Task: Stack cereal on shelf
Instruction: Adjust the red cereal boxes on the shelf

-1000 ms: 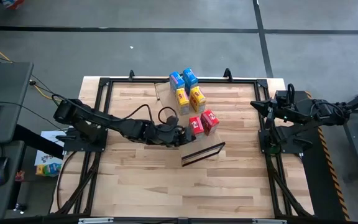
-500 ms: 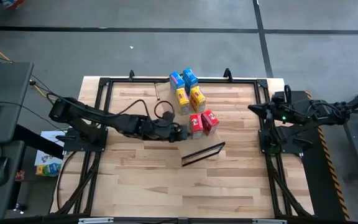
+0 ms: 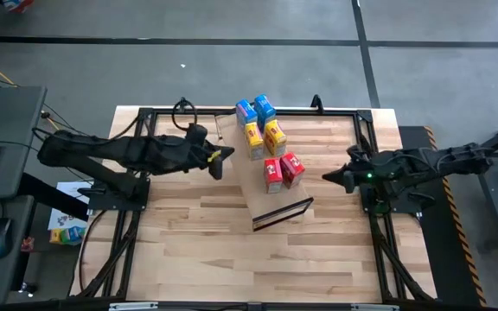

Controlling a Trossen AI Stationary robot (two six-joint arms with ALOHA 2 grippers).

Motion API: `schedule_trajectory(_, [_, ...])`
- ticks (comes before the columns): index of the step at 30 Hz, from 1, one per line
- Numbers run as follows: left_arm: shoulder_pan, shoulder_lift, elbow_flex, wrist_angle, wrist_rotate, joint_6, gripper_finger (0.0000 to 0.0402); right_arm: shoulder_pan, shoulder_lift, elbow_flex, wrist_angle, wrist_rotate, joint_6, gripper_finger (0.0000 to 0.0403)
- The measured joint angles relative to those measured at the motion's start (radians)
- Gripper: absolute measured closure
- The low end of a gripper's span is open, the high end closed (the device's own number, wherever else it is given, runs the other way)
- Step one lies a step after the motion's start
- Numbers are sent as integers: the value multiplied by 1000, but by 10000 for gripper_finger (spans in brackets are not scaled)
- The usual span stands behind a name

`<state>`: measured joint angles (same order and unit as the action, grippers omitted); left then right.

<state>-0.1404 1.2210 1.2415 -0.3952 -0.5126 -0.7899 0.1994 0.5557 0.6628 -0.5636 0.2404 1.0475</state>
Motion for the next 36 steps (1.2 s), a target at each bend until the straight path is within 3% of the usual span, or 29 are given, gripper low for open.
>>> schedule_trajectory(3, [17, -23, -106, 178, 154, 77, 401, -81, 34, 0, 19, -62, -27, 403])
schedule_trajectory(6, [27, -22, -259, 424, 284, 73, 401, -181, 80, 0, 64, -188, -68, 403])
schedule_trajectory(11, [29, -23, -463, 798, 312, -16, 401, -316, 150, 0, 79, -324, -128, 403])
schedule_trajectory(14, [27, -24, -510, 910, 311, -18, 401, -375, 198, 0, 96, -413, -161, 403])
schedule_trajectory(17, [27, -25, -514, 911, 309, -15, 401, -412, 246, 0, 160, -482, -184, 403])
schedule_trajectory(29, [27, -6, -515, 835, 298, 12, 401, -431, 326, 0, 209, -555, -193, 403])
schedule_trajectory(36, [27, 80, -515, 876, 400, -27, 401, -430, 326, 0, 255, -592, -167, 403])
